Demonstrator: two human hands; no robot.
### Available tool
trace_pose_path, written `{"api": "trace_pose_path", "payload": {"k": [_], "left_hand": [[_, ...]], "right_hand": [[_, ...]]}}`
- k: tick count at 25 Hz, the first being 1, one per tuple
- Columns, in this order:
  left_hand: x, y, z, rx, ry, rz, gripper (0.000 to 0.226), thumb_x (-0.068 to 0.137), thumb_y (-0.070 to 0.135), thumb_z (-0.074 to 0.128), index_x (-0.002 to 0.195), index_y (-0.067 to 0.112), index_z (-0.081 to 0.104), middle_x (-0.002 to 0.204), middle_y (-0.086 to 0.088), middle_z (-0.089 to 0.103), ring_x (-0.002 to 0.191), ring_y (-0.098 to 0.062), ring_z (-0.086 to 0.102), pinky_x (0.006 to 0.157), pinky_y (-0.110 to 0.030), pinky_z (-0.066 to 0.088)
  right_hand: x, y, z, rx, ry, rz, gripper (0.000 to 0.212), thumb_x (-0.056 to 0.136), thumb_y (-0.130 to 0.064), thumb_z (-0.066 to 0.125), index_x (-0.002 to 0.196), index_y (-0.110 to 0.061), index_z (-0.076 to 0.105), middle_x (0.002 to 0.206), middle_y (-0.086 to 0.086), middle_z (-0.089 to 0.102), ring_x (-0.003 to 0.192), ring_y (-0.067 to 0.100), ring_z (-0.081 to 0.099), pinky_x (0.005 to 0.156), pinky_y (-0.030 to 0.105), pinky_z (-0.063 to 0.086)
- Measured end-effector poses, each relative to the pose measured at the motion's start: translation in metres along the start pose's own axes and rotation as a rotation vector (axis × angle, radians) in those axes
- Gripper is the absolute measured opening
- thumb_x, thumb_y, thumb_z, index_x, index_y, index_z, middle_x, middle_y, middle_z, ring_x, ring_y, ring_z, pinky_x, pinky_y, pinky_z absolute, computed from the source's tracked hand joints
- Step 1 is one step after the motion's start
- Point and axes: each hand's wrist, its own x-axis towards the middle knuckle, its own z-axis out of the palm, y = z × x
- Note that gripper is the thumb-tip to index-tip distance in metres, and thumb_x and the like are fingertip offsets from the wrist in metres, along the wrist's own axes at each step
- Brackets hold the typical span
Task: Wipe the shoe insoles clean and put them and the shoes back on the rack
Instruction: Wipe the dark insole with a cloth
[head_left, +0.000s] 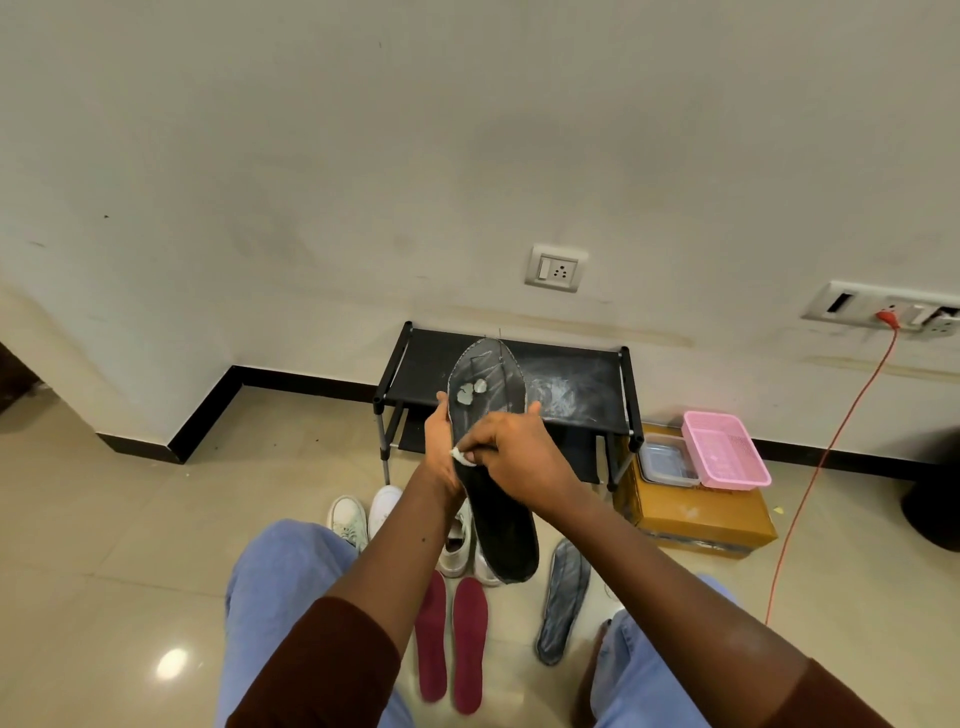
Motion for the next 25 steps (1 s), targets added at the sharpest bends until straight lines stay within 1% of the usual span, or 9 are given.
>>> {"api": "trace_pose_path", "payload": {"k": [2, 3, 6, 9, 11, 15, 20, 23, 25], "left_hand": [[0.002, 0.0, -0.002, 0.029, 0.013, -0.013, 0.059, 0.102, 0.042, 0.018, 0.125, 0.0, 0.052, 0.117, -0.02, 0.059, 0.118, -0.029, 0.046, 0.095, -0.036, 0.036], [0.002, -0.002, -0.001, 0.042, 0.013, -0.008, 0.06, 0.102, 0.044, 0.017, 0.131, 0.001, 0.046, 0.125, -0.021, 0.055, 0.123, -0.03, 0.044, 0.096, -0.037, 0.035], [0.0, -0.004, -0.003, 0.064, -0.015, -0.022, 0.06, 0.101, 0.044, 0.017, 0.116, 0.004, 0.059, 0.106, -0.016, 0.063, 0.105, -0.027, 0.057, 0.09, -0.036, 0.044], [-0.001, -0.009, -0.004, 0.051, -0.019, -0.062, 0.058, 0.101, 0.037, 0.03, 0.08, 0.008, 0.075, 0.08, -0.013, 0.068, 0.073, -0.022, 0.07, 0.071, -0.03, 0.056], [-0.004, -0.014, -0.001, 0.04, -0.001, -0.06, 0.055, 0.1, 0.03, 0.031, 0.07, 0.007, 0.072, 0.068, -0.013, 0.067, 0.06, -0.021, 0.069, 0.059, -0.024, 0.057], [-0.004, -0.014, 0.003, -0.011, -0.024, -0.037, 0.062, 0.1, 0.03, 0.03, 0.064, 0.006, 0.074, 0.064, -0.012, 0.068, 0.056, -0.02, 0.069, 0.054, -0.024, 0.056], [0.003, -0.006, -0.003, -0.085, -0.02, -0.037, 0.067, 0.101, 0.043, 0.026, 0.074, 0.003, 0.073, 0.07, -0.014, 0.07, 0.06, -0.024, 0.07, 0.054, -0.029, 0.057], [0.007, -0.002, -0.005, 0.009, -0.006, -0.011, 0.067, 0.099, 0.049, 0.019, 0.103, 0.002, 0.066, 0.098, -0.019, 0.068, 0.084, -0.031, 0.066, 0.087, -0.037, 0.049], [0.009, -0.003, -0.004, 0.044, 0.0, -0.022, 0.064, 0.099, 0.051, 0.018, 0.113, 0.002, 0.056, 0.089, -0.018, 0.071, 0.083, -0.03, 0.066, 0.086, -0.037, 0.05]], "right_hand": [[-0.007, 0.001, 0.001, 0.043, 0.014, 0.001, 0.02, 0.087, -0.004, 0.058, 0.1, -0.009, 0.072, 0.103, 0.006, 0.068, 0.097, 0.015, 0.059, 0.109, 0.013, 0.014], [-0.007, 0.002, 0.001, 0.055, 0.031, 0.013, 0.019, 0.087, -0.005, 0.059, 0.1, -0.009, 0.072, 0.101, 0.007, 0.068, 0.096, 0.015, 0.06, 0.105, 0.003, 0.014], [-0.004, 0.001, 0.003, 0.113, 0.053, 0.061, 0.016, 0.086, -0.008, 0.062, 0.098, -0.008, 0.072, 0.099, 0.005, 0.07, 0.089, 0.009, 0.059, 0.084, -0.014, 0.009], [0.012, 0.009, 0.003, 0.161, 0.12, 0.087, 0.016, 0.085, -0.006, 0.06, 0.095, -0.01, 0.072, 0.095, 0.004, 0.072, 0.087, 0.011, 0.062, 0.091, 0.016, 0.044], [0.027, 0.013, 0.003, 0.121, 0.167, 0.109, 0.018, 0.086, -0.005, 0.058, 0.095, -0.009, 0.073, 0.096, 0.005, 0.072, 0.089, 0.014, 0.064, 0.091, 0.026, 0.047], [0.037, 0.012, 0.0, 0.054, 0.194, 0.114, 0.02, 0.089, -0.006, 0.056, 0.102, -0.007, 0.071, 0.104, 0.006, 0.071, 0.096, 0.015, 0.064, 0.089, 0.017, 0.041], [0.016, 0.006, 0.002, 0.135, 0.034, 0.15, 0.027, 0.087, -0.005, 0.059, 0.112, -0.011, 0.067, 0.118, 0.006, 0.064, 0.112, 0.018, 0.055, 0.111, 0.037, 0.029], [0.001, 0.001, -0.002, 0.036, -0.087, 0.156, 0.032, 0.089, -0.01, 0.058, 0.12, -0.014, 0.061, 0.121, 0.005, 0.061, 0.119, 0.018, 0.046, 0.116, 0.049, 0.005], [-0.003, 0.002, 0.0, 0.103, -0.034, 0.164, 0.029, 0.087, -0.013, 0.061, 0.116, -0.011, 0.064, 0.113, 0.007, 0.066, 0.108, 0.011, 0.051, 0.116, 0.048, 0.004]]}}
